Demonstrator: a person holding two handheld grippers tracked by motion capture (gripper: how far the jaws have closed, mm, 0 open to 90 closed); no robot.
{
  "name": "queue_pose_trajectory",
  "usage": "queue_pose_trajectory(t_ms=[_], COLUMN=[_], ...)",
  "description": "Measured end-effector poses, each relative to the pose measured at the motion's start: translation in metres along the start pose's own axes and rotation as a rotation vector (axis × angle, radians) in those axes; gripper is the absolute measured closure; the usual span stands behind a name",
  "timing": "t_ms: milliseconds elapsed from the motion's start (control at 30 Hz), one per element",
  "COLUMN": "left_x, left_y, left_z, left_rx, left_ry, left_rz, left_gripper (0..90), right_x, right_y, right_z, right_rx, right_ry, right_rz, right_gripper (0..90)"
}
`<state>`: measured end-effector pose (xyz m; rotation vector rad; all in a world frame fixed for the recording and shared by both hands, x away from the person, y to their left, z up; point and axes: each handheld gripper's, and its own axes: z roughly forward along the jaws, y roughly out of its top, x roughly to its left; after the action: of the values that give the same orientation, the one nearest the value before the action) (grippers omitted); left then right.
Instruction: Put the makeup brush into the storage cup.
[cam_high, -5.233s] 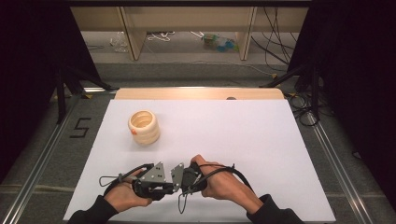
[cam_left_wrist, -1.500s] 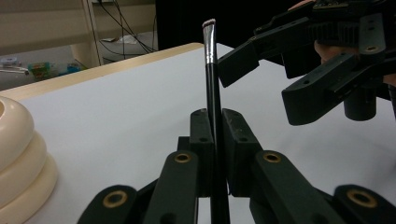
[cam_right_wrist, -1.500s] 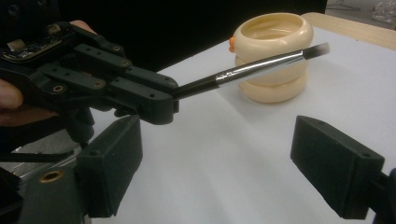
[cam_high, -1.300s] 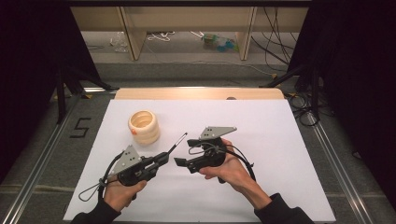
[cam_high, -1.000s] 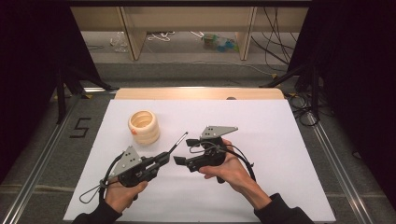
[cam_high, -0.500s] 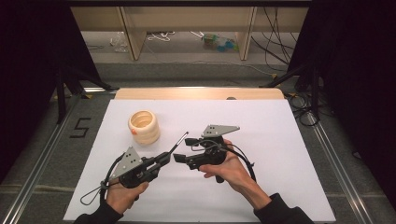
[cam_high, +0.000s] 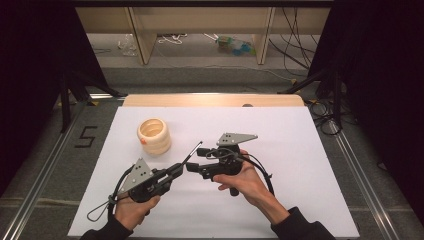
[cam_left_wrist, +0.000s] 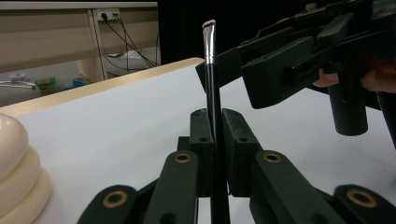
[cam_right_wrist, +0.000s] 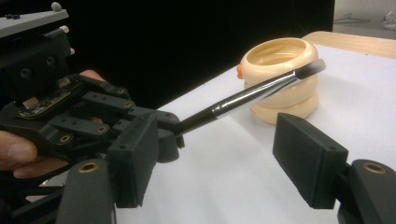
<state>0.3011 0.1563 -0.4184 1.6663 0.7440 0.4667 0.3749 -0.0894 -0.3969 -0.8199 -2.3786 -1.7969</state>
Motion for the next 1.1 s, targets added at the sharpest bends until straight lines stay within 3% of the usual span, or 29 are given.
queue_pose_trajectory(t_ms=[600,667,733,867,1100], left_x=[-0.0053,-0.005,-0.0067,-0.0063,-0.0086], left_y=[0.0004,0.0009,0.0007,0.0014,0.0016], left_z=[0.0002,0.0001,-0.0001,-0.0007,-0.0008], left_rx=[-0.016,-0.021,-0.02,-0.024,-0.032], left_ry=[-0.008,-0.015,-0.01,-0.011,-0.013], left_rz=[-0.001,0.014,-0.007,0.014,0.002], left_gripper=[83.0,83.0,83.0,83.0,83.0], right_x=[-0.001,-0.0009,-0.001,-0.0009,-0.0022], right_y=[0.0005,0.0002,0.0001,-0.0001,-0.0006], right_z=[0.0011,0.0015,0.0014,0.0017,0.0015], right_rx=[-0.057,-0.061,-0.061,-0.069,-0.081], right_ry=[0.064,0.07,0.075,0.086,0.1], right_rz=[0.078,0.087,0.092,0.095,0.104], right_gripper=[51.6,54.1,56.1,59.7,64.4])
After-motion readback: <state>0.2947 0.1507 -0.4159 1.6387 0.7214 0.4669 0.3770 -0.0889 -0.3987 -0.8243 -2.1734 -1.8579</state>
